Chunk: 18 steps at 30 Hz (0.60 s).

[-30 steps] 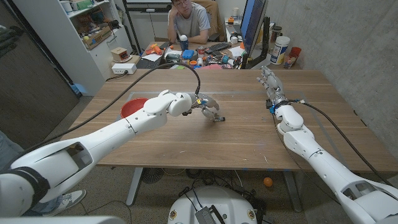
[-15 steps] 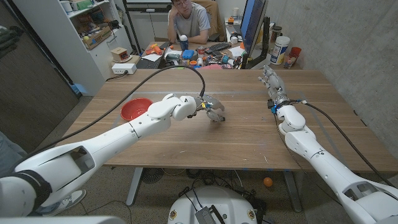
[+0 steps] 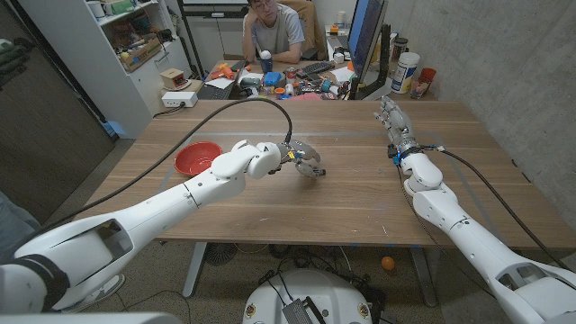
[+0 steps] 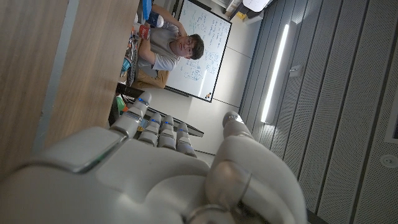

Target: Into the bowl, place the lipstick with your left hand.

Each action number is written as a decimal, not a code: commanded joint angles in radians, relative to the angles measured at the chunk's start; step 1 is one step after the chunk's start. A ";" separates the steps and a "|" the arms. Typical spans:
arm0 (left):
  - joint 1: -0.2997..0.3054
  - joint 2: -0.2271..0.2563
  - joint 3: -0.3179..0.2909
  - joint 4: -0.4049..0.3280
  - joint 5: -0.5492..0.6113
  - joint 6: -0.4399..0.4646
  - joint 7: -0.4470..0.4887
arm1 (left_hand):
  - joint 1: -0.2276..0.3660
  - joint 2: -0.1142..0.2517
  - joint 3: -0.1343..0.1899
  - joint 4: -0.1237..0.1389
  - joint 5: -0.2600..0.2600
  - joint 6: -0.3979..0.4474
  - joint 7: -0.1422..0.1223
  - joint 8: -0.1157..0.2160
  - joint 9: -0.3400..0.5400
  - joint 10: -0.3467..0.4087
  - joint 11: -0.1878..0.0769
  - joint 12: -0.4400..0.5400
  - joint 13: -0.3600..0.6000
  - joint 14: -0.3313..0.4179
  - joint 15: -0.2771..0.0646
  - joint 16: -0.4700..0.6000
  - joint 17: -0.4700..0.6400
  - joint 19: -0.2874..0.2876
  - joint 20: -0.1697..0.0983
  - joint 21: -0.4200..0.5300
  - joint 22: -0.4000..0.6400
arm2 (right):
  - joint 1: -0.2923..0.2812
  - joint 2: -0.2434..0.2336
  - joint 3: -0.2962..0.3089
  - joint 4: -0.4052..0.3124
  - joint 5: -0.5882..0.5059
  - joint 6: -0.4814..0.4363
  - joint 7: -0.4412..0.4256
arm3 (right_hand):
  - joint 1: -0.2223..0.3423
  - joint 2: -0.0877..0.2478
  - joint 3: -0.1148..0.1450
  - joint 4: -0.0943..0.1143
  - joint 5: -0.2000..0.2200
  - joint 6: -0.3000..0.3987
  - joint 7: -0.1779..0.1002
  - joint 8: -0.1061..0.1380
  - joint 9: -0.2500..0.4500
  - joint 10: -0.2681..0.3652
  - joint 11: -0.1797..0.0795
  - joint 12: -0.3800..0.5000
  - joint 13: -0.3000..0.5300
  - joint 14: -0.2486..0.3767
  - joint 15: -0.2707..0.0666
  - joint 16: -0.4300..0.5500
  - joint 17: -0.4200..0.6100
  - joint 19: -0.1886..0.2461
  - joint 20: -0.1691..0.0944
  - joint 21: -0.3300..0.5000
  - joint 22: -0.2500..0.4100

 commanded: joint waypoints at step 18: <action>0.018 -0.028 0.032 0.024 0.039 0.034 0.025 | 0.013 0.003 -0.011 -0.004 -0.001 0.025 -0.006 0.003 0.003 0.029 -0.009 0.011 0.007 0.025 -0.007 0.011 0.006 0.009 0.005 0.006 0.003 | -0.010 0.019 0.008 0.038 0.028 0.041 0.027 | -0.004 -0.005 -0.007 -0.001 0.007 0.004 -0.004 0.003 0.002 0.003 0.003 0.001 0.005 0.006 0.003 0.002 0.006 0.007 0.003 -0.003 0.002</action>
